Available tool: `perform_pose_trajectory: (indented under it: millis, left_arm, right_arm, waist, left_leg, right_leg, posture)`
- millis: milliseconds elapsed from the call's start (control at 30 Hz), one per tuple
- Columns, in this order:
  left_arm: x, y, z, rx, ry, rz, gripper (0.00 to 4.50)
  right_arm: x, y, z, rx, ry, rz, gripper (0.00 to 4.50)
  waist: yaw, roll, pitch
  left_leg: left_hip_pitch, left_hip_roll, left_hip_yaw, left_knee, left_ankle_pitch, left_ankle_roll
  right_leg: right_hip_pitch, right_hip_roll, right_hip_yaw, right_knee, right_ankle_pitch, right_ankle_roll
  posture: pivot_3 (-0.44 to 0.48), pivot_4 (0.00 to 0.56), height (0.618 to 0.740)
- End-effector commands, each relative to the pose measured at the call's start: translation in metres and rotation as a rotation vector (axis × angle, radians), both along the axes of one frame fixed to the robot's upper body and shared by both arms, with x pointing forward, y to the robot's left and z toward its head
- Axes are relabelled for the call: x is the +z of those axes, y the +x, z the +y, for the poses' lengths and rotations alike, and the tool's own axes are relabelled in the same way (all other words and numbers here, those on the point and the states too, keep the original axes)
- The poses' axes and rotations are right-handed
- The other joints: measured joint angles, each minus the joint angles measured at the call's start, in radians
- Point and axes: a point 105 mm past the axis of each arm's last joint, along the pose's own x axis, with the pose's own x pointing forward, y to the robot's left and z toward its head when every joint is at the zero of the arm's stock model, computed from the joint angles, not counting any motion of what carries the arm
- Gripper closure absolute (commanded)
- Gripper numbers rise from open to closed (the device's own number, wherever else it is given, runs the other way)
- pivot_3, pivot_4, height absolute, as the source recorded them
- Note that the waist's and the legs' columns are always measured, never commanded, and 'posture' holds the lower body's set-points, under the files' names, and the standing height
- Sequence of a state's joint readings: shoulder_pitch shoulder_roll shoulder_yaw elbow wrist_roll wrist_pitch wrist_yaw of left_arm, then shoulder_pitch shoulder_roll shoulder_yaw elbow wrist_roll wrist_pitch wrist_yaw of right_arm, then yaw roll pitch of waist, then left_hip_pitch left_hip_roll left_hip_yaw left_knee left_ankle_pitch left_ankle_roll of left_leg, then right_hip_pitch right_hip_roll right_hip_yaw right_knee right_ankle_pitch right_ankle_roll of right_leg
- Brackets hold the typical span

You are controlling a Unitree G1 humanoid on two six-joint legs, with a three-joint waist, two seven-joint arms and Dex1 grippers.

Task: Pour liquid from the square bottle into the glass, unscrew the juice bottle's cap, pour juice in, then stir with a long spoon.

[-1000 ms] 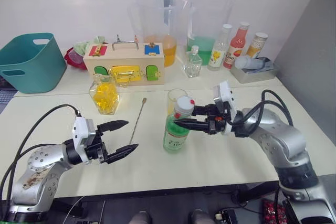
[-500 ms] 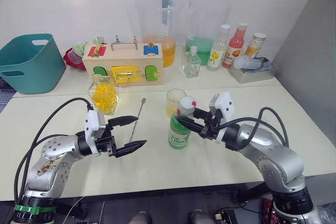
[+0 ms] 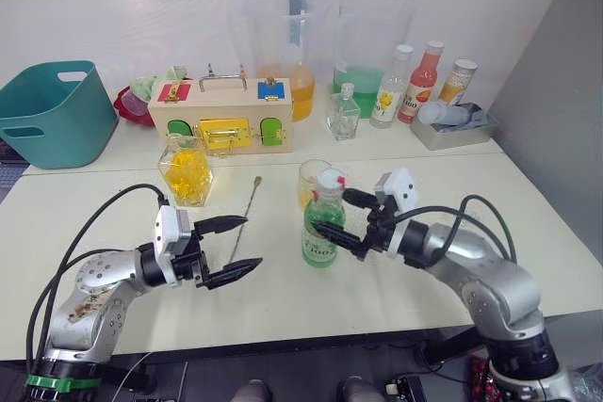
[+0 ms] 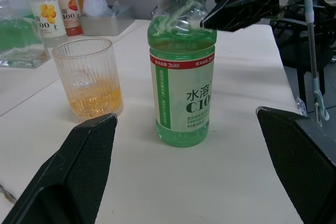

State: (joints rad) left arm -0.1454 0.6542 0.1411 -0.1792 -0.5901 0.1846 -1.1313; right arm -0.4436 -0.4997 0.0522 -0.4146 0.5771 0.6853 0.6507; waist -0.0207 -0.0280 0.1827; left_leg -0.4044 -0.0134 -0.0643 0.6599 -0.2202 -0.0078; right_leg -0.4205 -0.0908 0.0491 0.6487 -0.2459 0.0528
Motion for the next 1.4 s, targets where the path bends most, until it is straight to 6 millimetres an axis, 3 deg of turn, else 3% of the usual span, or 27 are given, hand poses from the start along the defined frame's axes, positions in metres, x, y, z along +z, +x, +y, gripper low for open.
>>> perform_pose_trajectory:
  millis: [33,200,467,733,1067,1133,1400]
  left_arm:
    - [0.006,-0.004,0.002,0.012,-0.008,-0.038,0.00]
    - [0.008,-0.006,0.003,0.035,-0.007,-0.056,0.00]
    - [0.010,-0.008,0.006,0.066,-0.010,-0.072,0.00]
    - [0.012,-0.009,0.005,0.089,-0.018,-0.088,0.00]
    - [0.014,-0.012,0.000,0.094,-0.019,-0.092,0.00]
    - [0.015,-0.012,-0.001,0.092,-0.021,-0.092,0.00]
    - [0.016,-0.010,-0.006,0.070,-0.027,-0.097,0.00]
  right_arm:
    - [0.019,-0.014,-0.007,0.198,-0.019,-0.072,0.03]
    - [0.024,0.001,-0.027,0.396,-0.139,-0.113,0.03]
    - [0.028,0.024,-0.021,0.552,-0.190,-0.092,0.03]
    - [0.036,0.023,-0.008,0.673,-0.166,-0.073,0.03]
    - [0.028,0.026,-0.004,0.662,-0.133,-0.060,3.17]
    - [0.027,0.023,-0.005,0.659,-0.127,-0.062,3.35]
    - [0.034,0.012,-0.009,0.496,-0.086,-0.084,3.35]
  waist:
    - [0.002,0.000,0.000]
    - [0.002,0.000,0.000]
    - [-0.005,0.000,0.000]
    - [0.002,0.000,0.000]
    - [0.003,0.000,0.000]
    - [0.005,0.000,0.000]
    - [0.008,0.000,0.000]
  left_leg:
    - [0.000,0.000,0.000,0.000,0.000,0.000]
    - [0.000,0.000,0.001,0.001,0.000,0.000]
    - [0.000,0.002,0.003,0.000,0.000,0.000]
    - [0.000,0.001,0.003,0.000,0.000,0.000]
    - [-0.001,0.001,0.003,0.000,0.000,0.000]
    - [-0.001,0.001,0.003,0.000,0.000,0.000]
    - [-0.001,0.001,0.003,0.000,0.000,0.000]
  right_leg:
    - [0.000,0.000,0.000,0.000,0.000,0.000]
    - [0.001,0.000,0.000,-0.002,0.000,0.000]
    - [-0.001,0.000,0.000,-0.001,0.000,0.000]
    - [-0.001,-0.001,0.000,-0.001,0.000,0.000]
    - [-0.002,-0.001,0.000,-0.001,0.000,0.000]
    - [-0.002,-0.001,0.000,-0.001,0.000,0.000]
    - [-0.002,-0.001,0.000,-0.001,0.000,0.000]
  posture:
    - [0.000,0.150,0.740]
    - [0.000,0.150,0.740]
    - [0.000,0.150,0.740]
    - [0.000,0.150,0.740]
    - [0.000,0.150,0.740]
    - [0.000,0.150,0.740]
    - [0.000,0.150,0.740]
